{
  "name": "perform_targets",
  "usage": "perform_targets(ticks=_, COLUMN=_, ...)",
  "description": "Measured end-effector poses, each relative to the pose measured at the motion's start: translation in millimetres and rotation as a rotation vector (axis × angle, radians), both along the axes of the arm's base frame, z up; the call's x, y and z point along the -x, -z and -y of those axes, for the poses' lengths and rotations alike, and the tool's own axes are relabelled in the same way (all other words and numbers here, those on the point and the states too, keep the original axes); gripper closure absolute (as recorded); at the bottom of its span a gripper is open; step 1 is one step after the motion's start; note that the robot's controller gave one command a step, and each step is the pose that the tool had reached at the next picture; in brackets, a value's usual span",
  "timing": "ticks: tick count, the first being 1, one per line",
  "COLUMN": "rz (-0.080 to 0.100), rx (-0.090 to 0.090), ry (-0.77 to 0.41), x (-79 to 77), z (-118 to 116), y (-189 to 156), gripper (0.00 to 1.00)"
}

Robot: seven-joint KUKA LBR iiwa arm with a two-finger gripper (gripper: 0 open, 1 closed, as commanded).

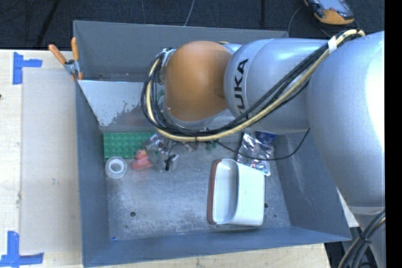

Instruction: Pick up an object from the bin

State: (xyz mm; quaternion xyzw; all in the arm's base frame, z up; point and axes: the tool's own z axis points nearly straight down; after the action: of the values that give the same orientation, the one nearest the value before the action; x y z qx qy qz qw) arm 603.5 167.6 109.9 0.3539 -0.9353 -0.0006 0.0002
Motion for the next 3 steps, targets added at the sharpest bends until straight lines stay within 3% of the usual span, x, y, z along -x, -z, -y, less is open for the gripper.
perform_targets(ticks=1, rz=0.01, rx=-0.001, ry=0.012, x=23.2, z=48, y=-143, gripper=1.0)
perform_targets(ticks=2, rz=0.002, rx=-0.001, ry=0.013, x=24.4, z=47, y=-138, gripper=0.0)
perform_targets(ticks=3, rz=-0.005, rx=-0.002, ry=-0.011, x=65.1, z=-18, y=-104, gripper=0.0)
